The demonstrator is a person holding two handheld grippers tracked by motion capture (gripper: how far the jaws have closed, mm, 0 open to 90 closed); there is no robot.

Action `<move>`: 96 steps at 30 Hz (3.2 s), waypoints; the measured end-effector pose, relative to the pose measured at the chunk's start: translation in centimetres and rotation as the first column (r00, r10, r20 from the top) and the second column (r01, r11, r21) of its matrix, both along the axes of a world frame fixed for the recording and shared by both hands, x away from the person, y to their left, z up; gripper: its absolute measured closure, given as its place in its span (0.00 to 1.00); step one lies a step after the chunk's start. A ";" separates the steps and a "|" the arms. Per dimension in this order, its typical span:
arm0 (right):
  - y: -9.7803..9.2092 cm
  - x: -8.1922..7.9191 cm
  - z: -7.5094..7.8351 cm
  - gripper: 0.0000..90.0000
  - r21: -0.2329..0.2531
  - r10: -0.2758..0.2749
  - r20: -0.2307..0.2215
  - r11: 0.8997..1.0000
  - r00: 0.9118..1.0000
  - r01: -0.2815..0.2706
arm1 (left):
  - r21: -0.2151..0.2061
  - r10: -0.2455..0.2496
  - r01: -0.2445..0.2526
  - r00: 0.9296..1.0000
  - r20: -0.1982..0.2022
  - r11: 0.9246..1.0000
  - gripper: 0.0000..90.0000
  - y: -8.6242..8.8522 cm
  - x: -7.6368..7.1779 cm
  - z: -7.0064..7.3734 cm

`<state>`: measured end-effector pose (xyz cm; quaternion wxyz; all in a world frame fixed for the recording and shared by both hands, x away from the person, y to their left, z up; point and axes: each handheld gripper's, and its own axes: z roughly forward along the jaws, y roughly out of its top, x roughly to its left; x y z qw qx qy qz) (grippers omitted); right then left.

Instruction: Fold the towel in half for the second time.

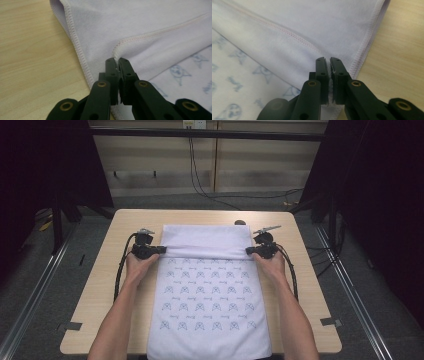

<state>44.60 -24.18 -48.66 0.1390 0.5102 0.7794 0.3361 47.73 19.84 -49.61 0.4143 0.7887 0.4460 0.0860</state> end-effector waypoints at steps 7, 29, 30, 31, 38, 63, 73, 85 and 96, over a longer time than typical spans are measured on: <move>-2.2 -1.8 4.5 0.95 0.159 0.009 0.154 0.987 0.988 -0.034 | -0.109 -0.063 0.080 0.986 0.152 0.991 0.97 1.3 -2.6 4.9; -4.4 -12.5 12.4 0.95 0.226 0.195 0.290 0.937 0.937 -0.265 | -0.132 -0.258 0.298 0.931 0.259 0.945 0.98 3.4 -13.7 12.9; -4.3 -13.1 12.8 0.95 0.221 0.202 0.296 0.936 0.934 -0.273 | -0.129 -0.265 0.304 0.930 0.255 0.944 0.98 3.5 -14.2 13.1; -4.2 -13.9 13.1 0.95 0.216 0.213 0.304 0.934 0.929 -0.285 | -0.109 -0.264 0.300 0.929 0.259 0.948 0.98 3.6 -14.9 13.3; -4.1 -19.3 13.5 0.95 0.230 0.261 0.329 0.910 0.907 -0.345 | -0.084 -0.329 0.362 0.906 0.266 0.928 0.98 4.3 -20.6 14.0; -2.8 -29.7 2.3 0.82 0.219 0.471 -0.009 0.862 0.882 -0.458 | -0.033 -0.520 0.520 0.854 0.020 0.853 0.86 3.5 -27.7 3.5; -3.7 -28.3 2.2 0.74 0.250 0.410 0.024 0.880 0.912 -0.403 | -0.089 -0.446 0.449 0.893 0.059 0.889 0.73 4.9 -25.7 3.7; -0.9 -20.8 2.2 0.70 0.202 0.341 0.087 0.914 0.936 -0.352 | -0.080 -0.314 0.312 0.949 -0.018 0.947 0.60 1.2 -17.7 2.8; 1.7 -13.2 0.8 0.57 0.126 0.289 0.014 0.949 0.957 -0.288 | -0.006 -0.289 0.289 0.957 -0.016 0.957 0.56 -1.4 -12.1 1.6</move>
